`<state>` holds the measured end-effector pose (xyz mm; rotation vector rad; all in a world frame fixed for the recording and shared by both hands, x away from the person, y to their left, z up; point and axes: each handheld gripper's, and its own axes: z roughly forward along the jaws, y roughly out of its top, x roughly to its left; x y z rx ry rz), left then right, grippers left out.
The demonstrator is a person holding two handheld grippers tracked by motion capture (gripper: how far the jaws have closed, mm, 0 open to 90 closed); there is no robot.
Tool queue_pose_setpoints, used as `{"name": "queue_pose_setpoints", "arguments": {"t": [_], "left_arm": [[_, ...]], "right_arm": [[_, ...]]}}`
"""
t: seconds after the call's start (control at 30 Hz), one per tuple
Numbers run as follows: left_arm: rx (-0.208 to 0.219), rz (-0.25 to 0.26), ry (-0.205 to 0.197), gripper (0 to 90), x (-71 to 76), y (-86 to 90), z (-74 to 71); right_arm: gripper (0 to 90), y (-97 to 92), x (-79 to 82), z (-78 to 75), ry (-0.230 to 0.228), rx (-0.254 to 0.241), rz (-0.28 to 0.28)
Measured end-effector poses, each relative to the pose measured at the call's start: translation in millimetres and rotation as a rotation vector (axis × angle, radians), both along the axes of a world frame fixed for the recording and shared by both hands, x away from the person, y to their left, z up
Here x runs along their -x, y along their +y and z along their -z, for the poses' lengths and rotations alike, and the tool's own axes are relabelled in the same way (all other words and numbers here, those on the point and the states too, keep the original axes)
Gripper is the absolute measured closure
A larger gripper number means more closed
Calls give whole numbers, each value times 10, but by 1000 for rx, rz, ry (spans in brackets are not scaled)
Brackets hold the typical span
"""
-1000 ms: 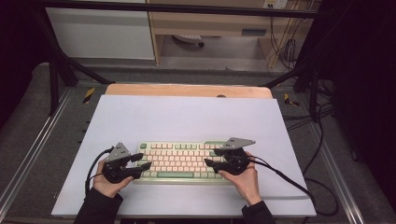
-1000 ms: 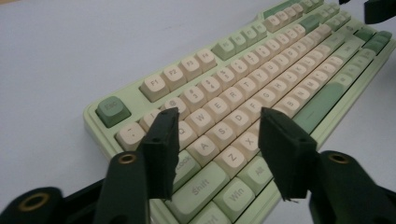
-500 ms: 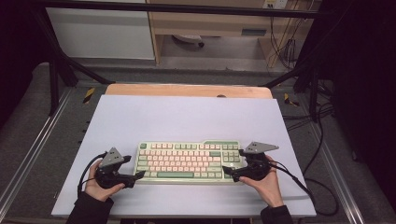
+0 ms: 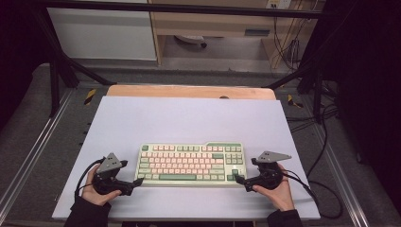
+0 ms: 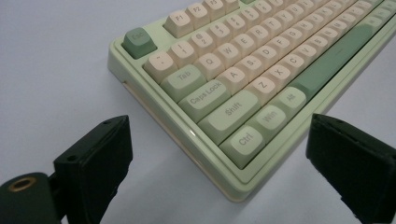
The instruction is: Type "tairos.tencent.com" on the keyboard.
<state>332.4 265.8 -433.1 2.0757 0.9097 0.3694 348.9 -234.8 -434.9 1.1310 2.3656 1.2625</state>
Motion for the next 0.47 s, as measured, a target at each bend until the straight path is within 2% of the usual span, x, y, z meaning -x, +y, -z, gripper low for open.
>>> {"name": "queue_pose_setpoints", "arguments": {"t": [0.17, 0.27, 0.47], "left_arm": [[13, 2, 1, 77, 4, 28, 17], [22, 5, -6, 79, 11, 32, 8], [9, 13, 0, 82, 12, 10, 25]], "right_arm": [[4, -27, 37, 21, 0, 1, -13], [4, -66, 59, 46, 7, -6, -2], [4, -86, 60, 55, 11, -23, 1]]}}
